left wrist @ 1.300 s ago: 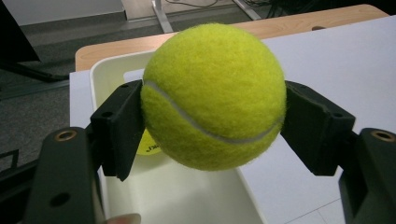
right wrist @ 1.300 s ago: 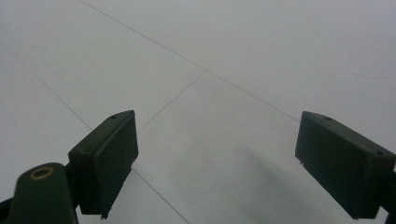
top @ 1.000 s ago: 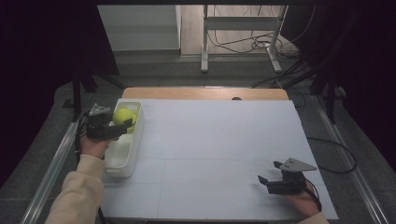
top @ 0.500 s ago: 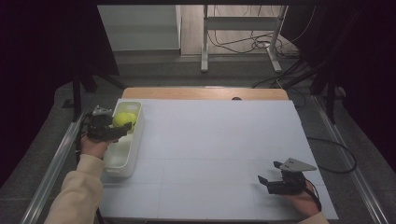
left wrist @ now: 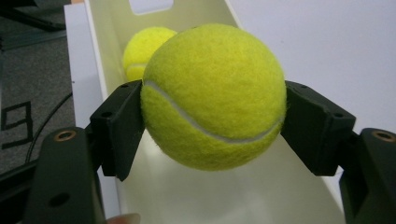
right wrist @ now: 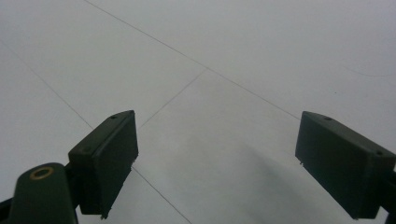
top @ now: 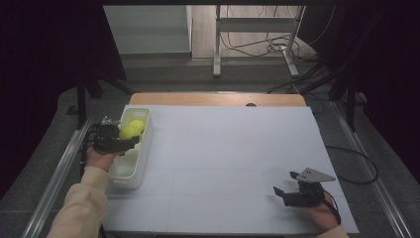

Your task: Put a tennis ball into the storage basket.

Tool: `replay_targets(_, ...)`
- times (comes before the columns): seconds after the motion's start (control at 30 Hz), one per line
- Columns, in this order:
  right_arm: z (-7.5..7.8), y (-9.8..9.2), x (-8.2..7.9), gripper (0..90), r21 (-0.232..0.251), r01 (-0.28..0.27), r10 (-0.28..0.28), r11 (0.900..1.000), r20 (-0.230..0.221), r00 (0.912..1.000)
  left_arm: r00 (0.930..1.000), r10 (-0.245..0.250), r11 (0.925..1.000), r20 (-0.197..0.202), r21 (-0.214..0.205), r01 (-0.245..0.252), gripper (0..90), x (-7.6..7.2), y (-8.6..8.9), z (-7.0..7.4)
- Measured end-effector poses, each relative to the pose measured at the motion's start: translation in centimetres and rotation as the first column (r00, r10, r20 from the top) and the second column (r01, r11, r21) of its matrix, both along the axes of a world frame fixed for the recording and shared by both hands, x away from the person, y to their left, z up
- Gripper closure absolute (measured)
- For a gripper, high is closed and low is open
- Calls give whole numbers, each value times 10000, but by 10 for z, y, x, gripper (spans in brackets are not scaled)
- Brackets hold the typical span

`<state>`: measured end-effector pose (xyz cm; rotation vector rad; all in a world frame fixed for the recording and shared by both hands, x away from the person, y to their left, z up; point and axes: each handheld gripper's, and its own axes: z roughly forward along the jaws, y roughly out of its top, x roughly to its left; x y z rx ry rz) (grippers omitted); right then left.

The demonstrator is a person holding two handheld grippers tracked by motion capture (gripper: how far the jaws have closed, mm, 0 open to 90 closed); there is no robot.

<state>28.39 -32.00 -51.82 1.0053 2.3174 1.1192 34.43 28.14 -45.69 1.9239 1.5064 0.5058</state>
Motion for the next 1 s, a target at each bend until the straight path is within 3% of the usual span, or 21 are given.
replay_targets(0.37,0,0,0,136,-13,19,-19,10000,7,10000,9997,108,9998,210,-184,-104,253,-1,1,2)
replay_targets(0.47,0,0,0,137,-17,2,-2,10000,9,10000,9992,241,9987,307,-448,-227,127,-1,3,4)
replay_targets(0.7,-1,0,1,135,10,-21,21,10000,-40,10000,9972,-148,9969,738,-761,205,108,-7,0,10)
replay_targets(1.0,0,-3,-1,135,199,37,-35,9998,-120,9999,9811,-795,9828,1763,-1507,1067,105,-23,-5,18)
